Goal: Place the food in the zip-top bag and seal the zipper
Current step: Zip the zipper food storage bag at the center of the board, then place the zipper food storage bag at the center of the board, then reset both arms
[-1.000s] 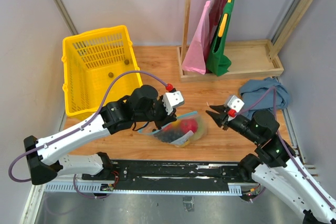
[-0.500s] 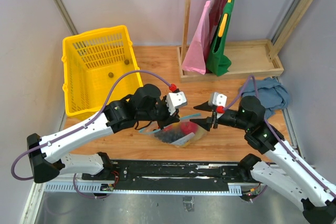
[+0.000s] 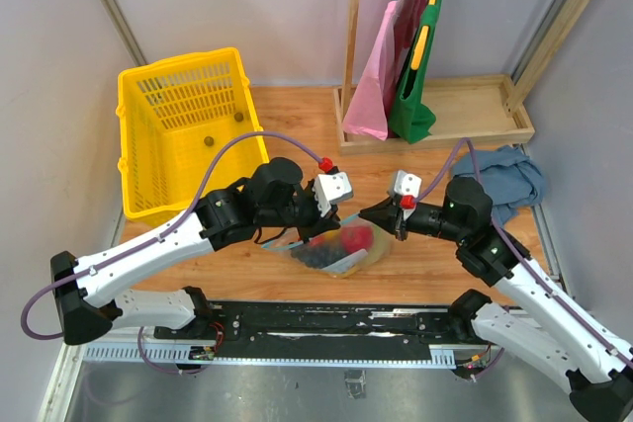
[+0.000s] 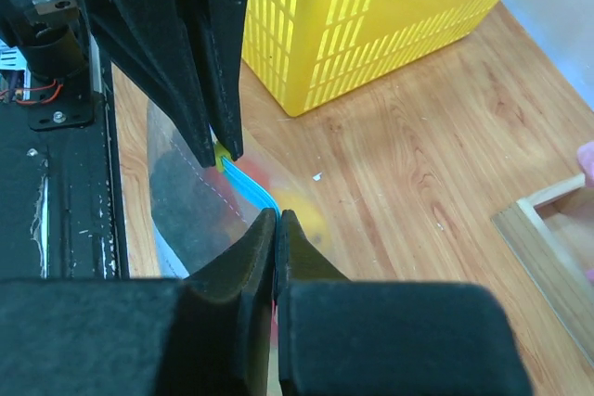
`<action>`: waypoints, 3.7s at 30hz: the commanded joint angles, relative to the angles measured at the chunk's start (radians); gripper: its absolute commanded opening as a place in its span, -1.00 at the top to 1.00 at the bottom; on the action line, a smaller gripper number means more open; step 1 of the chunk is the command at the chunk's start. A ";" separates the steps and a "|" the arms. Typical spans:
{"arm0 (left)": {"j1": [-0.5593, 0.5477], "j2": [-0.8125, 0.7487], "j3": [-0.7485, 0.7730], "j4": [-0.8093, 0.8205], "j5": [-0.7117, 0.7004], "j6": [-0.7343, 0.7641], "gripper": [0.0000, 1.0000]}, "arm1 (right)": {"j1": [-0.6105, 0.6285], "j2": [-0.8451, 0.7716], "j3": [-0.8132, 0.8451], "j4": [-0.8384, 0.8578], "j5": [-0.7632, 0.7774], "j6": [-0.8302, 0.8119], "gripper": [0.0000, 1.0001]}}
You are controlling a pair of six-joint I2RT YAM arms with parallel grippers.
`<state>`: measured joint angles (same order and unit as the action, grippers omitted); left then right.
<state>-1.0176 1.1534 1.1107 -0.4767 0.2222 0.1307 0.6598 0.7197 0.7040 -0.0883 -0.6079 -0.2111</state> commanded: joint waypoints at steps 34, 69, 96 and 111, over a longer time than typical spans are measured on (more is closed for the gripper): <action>0.000 -0.210 -0.114 -0.123 -0.142 -0.144 0.99 | -0.025 -0.209 0.022 -0.101 0.990 -0.032 0.99; 0.225 0.087 -0.114 0.174 -0.093 -0.163 0.91 | -0.276 -0.062 -0.223 0.256 0.554 0.341 0.73; 0.760 -0.278 0.031 -0.003 -0.147 -0.461 -0.94 | -0.276 -0.382 -0.012 -0.316 0.868 0.214 -0.97; 0.775 -0.933 -0.112 -0.039 -0.566 -0.427 -0.99 | -0.276 -0.509 0.109 -0.445 0.946 0.246 -0.97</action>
<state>-0.2493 0.2943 1.0443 -0.5137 -0.2417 -0.3294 0.3946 0.2596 0.8215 -0.5316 0.3641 0.0273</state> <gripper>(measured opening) 0.993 0.983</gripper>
